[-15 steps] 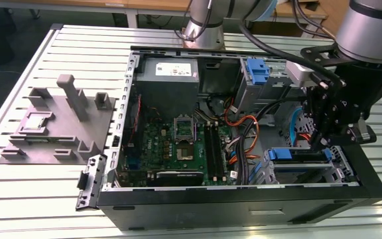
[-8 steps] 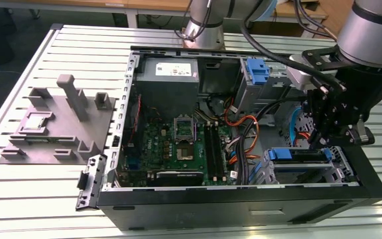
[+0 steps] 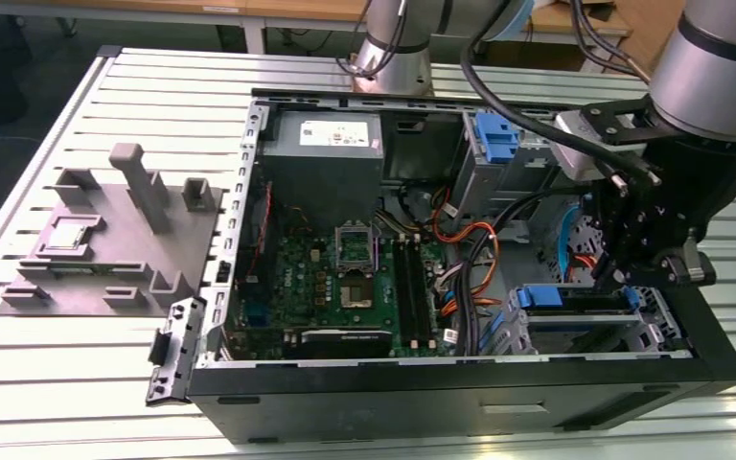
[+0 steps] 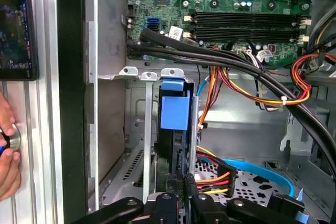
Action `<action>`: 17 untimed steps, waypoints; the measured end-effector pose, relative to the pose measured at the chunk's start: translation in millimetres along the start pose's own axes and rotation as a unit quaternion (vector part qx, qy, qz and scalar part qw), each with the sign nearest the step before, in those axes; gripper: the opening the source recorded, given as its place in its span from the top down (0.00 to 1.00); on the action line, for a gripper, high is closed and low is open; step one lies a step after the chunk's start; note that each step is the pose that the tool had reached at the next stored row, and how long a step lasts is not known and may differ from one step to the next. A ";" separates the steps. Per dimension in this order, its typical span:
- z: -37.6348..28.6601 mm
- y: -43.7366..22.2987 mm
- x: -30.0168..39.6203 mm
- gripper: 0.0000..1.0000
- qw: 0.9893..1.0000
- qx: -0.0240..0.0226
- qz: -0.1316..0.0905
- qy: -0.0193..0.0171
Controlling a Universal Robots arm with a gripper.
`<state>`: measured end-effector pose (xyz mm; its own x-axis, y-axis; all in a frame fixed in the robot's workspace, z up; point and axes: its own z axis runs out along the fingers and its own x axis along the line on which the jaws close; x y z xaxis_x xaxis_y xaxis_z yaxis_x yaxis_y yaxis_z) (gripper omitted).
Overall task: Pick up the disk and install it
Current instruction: 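Insert the first disk wire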
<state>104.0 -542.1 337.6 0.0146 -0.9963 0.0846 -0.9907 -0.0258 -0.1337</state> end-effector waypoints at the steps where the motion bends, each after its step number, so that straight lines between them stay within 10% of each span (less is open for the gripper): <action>1: 0.2 0.0 0.0 0.84 1.000 0.001 0.001 0.000; 17: 3.7 1.9 1.5 0.84 1.000 0.001 0.010 -0.003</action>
<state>102.6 -543.8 333.8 -0.0047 -0.9972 0.0750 -0.9904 -0.0057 -0.1380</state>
